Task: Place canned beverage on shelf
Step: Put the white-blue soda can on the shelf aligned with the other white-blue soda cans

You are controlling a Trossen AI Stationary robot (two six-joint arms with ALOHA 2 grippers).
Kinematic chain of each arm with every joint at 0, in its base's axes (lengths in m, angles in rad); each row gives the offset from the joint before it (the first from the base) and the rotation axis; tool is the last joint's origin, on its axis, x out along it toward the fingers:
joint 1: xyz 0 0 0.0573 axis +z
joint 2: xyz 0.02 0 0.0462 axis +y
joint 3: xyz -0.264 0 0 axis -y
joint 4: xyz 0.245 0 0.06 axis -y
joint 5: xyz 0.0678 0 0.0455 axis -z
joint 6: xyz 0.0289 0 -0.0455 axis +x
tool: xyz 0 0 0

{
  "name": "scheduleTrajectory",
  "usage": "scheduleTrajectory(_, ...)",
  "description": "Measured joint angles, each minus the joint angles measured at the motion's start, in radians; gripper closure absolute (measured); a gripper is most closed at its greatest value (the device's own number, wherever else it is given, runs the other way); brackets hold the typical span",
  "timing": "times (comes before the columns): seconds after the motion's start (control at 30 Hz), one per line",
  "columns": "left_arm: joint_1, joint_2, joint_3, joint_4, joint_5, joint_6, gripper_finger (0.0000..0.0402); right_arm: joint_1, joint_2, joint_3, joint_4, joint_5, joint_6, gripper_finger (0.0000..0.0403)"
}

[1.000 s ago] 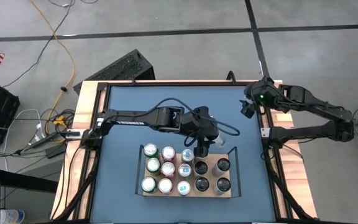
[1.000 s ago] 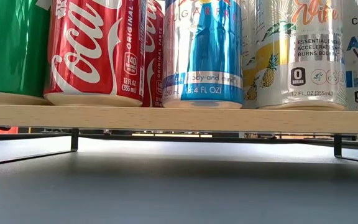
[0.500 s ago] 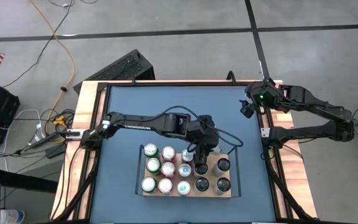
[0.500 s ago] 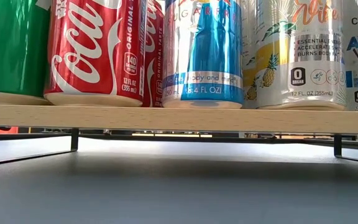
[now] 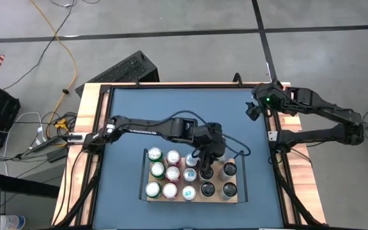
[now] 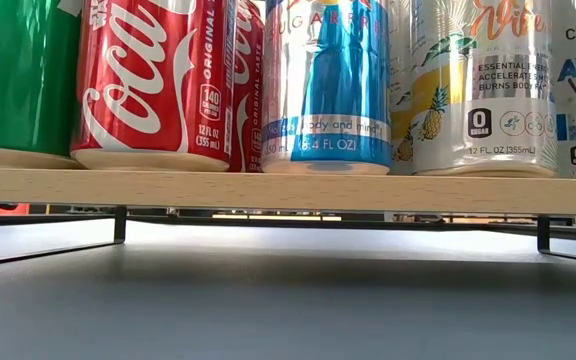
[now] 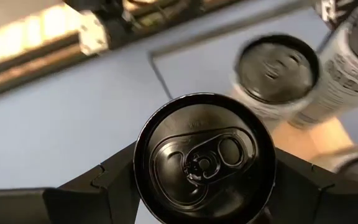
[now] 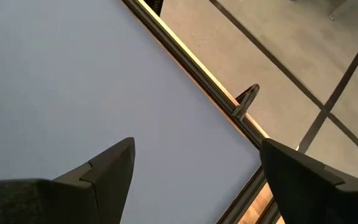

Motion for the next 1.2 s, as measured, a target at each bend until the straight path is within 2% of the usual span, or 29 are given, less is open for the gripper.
scheduleTrajectory(0.17,0.011,-0.001,0.000,0.009,-0.028,0.049,0.0150,0.000,0.004,0.000,0.000,0.000,0.018,0.0075)
scheduleTrajectory(0.47,0.022,0.044,0.000,0.030,0.059,0.061,0.0150,0.000,0.028,0.000,-0.003,0.000,0.031,0.0075)
scheduleTrajectory(0.7,0.027,0.047,0.000,0.050,0.047,0.072,0.0150,0.000,0.041,0.000,-0.011,0.000,0.019,0.0075)
scheduleTrajectory(1.2,0.028,0.047,0.000,0.058,0.117,0.061,0.0138,0.000,0.043,0.000,-0.025,-0.004,-0.020,0.0075)
